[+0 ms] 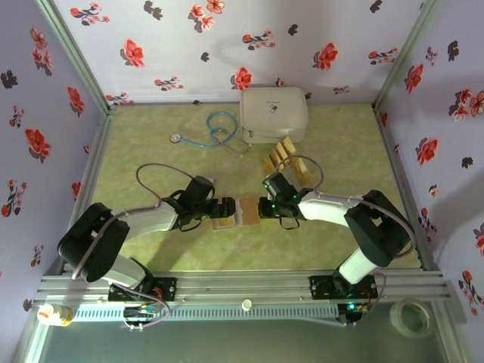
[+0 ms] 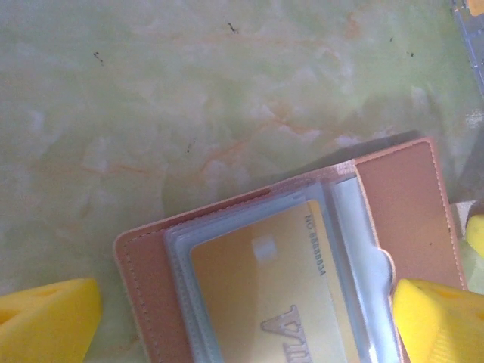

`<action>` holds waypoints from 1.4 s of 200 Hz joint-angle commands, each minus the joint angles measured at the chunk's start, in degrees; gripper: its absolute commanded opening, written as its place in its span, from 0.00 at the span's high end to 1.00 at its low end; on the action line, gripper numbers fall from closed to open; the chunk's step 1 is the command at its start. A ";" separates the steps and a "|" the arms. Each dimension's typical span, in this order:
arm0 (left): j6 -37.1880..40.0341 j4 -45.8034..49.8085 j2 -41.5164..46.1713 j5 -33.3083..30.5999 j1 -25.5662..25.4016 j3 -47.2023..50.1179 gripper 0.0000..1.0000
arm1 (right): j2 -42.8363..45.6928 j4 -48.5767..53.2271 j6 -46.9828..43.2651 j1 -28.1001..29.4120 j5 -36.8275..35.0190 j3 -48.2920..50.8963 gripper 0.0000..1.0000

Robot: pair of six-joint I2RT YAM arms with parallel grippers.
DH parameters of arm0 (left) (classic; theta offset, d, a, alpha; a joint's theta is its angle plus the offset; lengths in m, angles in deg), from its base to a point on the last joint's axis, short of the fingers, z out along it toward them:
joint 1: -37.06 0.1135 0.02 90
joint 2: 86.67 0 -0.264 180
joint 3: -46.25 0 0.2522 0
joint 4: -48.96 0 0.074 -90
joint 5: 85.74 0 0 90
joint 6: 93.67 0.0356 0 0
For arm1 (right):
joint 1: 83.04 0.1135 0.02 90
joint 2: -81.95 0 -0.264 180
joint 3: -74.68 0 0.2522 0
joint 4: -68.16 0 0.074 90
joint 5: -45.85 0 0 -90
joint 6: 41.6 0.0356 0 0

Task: Put the credit cards into the card holder
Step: Close the card holder at the center of the table.

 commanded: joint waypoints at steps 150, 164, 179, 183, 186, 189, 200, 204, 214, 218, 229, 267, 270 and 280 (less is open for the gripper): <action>-4.36 -4.21 7.81 5.00 -2.78 -4.54 0.00 | -2.86 -5.14 2.70 -0.32 3.39 1.39 1.00; -5.39 -6.01 6.21 5.00 -3.91 -5.77 0.00 | -2.82 -5.09 2.75 -0.34 3.22 1.19 1.00; -6.82 -8.65 2.95 5.00 -5.26 -7.09 0.00 | -2.25 -4.50 2.85 -0.40 2.79 0.85 1.00; -6.92 -9.05 2.00 4.93 -5.67 -7.49 0.00 | -1.98 -4.26 2.85 -0.43 2.62 0.79 1.00; -7.01 -9.34 1.29 4.85 -5.95 -7.80 0.00 | -1.80 -4.05 2.92 -0.50 2.46 0.74 0.98; -7.20 -9.65 0.55 4.76 -6.21 -8.03 0.00 | -1.52 -3.63 2.91 -0.52 2.28 0.70 0.94; -8.00 -10.98 -1.73 4.63 -6.95 -8.63 0.00 | -0.04 -2.37 2.90 -0.82 1.62 0.58 0.76; -8.21 -11.56 -2.58 4.44 -7.23 -8.63 0.00 | 0.63 -1.81 2.94 -0.94 1.50 0.60 0.73; -8.95 -12.63 -4.09 3.76 -7.67 -8.57 0.00 | 2.50 0.11 2.95 -1.43 1.21 0.50 0.65; -9.23 -12.99 -4.59 3.48 -7.77 -8.47 0.00 | 3.32 1.06 2.89 -1.62 1.07 0.44 0.63; -9.95 -13.75 -5.80 2.93 -7.95 -8.20 0.00 | 5.88 3.88 2.81 -2.16 0.48 0.47 0.61; -10.99 -13.01 -7.72 1.17 -8.01 -8.24 0.00 | 15.45 11.59 3.18 -4.03 -1.21 1.71 0.59; -11.07 -12.67 -7.81 1.13 -8.01 -8.34 0.00 | 16.19 11.98 3.25 -4.11 -1.26 1.81 0.59; -11.29 -11.99 -8.10 1.13 -8.12 -8.61 0.00 | 18.35 13.09 3.57 -4.22 -1.51 2.44 0.59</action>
